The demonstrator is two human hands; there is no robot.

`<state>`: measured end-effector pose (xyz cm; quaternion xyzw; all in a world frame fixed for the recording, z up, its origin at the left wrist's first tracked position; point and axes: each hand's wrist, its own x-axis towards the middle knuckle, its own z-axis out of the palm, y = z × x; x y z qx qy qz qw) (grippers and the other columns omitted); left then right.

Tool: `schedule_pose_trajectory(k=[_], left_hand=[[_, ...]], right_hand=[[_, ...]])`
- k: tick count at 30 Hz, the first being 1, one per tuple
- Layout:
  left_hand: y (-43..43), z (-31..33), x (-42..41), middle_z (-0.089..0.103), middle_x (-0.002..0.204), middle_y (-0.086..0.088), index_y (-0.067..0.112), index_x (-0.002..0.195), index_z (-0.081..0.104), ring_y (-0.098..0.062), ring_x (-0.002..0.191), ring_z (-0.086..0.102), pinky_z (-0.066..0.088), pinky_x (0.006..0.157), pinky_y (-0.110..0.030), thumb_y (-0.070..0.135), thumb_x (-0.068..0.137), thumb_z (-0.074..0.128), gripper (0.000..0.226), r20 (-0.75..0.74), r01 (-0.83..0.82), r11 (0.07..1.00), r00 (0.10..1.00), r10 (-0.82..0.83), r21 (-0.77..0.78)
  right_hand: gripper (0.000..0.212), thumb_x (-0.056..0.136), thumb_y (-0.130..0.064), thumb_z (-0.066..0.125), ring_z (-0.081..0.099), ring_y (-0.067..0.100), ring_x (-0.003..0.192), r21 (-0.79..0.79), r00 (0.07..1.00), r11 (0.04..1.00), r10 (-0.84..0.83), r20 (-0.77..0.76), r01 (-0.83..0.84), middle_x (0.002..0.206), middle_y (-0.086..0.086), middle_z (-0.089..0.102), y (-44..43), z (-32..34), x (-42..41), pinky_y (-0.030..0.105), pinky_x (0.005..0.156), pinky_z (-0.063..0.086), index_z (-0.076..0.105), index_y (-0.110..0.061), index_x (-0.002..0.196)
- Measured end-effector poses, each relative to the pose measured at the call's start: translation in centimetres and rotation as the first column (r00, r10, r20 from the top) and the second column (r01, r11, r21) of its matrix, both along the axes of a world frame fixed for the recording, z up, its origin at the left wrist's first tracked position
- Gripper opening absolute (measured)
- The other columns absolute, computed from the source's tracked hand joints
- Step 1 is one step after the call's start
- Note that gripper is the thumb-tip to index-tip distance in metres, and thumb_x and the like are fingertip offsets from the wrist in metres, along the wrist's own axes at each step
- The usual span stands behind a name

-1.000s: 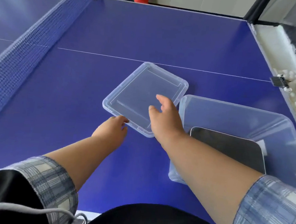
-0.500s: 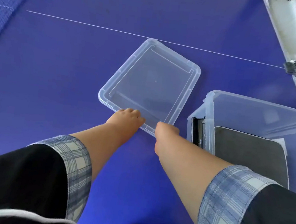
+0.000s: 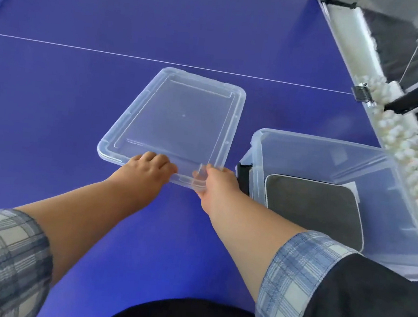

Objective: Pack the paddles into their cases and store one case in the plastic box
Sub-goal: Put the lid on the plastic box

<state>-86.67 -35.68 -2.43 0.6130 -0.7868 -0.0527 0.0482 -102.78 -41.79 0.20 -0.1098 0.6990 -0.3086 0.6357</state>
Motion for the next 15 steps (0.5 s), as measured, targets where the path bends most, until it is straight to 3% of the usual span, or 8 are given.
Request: schedule_pose_trajectory(k=[3,8,12,15], left_hand=[[0.1,2.2,-0.2,0.062,0.112,-0.014,0.011,0.118,0.066,-0.041,0.102,0.059,0.052,0.083,-0.053,0.016,0.087,0.071,0.032,-0.04,-0.02,1.0,0.999,0.019,-0.014],[0.9,5.8,-1.7,0.067,0.101,-0.01,0.011,0.107,0.07,-0.038,0.088,0.063,0.054,0.071,-0.049,0.018,0.078,0.082,0.033,-0.092,0.012,0.988,0.995,-0.026,-0.156],[2.2,9.5,-4.3,0.067,0.098,-0.01,0.007,0.104,0.07,-0.038,0.081,0.063,0.055,0.066,-0.047,0.012,0.077,0.082,0.03,-0.132,0.015,0.975,0.99,-0.046,-0.223],[2.3,12.6,-7.2,0.065,0.099,-0.009,0.009,0.106,0.069,-0.035,0.08,0.062,0.057,0.068,-0.046,0.014,0.081,0.079,0.027,-0.139,0.088,0.958,0.982,-0.13,-0.271]], right_hand=[[0.01,0.1,-0.016,0.057,0.069,0.016,0.057,-0.091,0.997,0.994,0.066,0.029,-0.063,0.055,-0.007,0.068,0.2,1.6,-0.6,0.047,0.084,0.061,0.056,-0.025,0.094],[0.003,0.102,-0.02,0.056,0.075,0.018,0.079,-0.185,0.987,0.979,0.105,0.119,-0.082,0.094,0.0,0.072,0.9,4.0,-1.9,0.038,0.073,0.063,0.058,-0.022,0.103],[0.004,0.102,-0.02,0.057,0.072,0.019,0.085,-0.263,0.963,0.965,0.061,0.263,0.011,0.099,0.002,0.069,2.5,7.6,-4.3,0.034,0.07,0.062,0.06,-0.019,0.104],[0.022,0.098,-0.01,0.062,0.073,0.023,0.082,-0.277,0.892,0.954,0.02,0.451,0.119,0.101,0.009,0.064,4.5,10.2,-6.7,0.034,0.067,0.062,0.057,-0.009,0.12]])
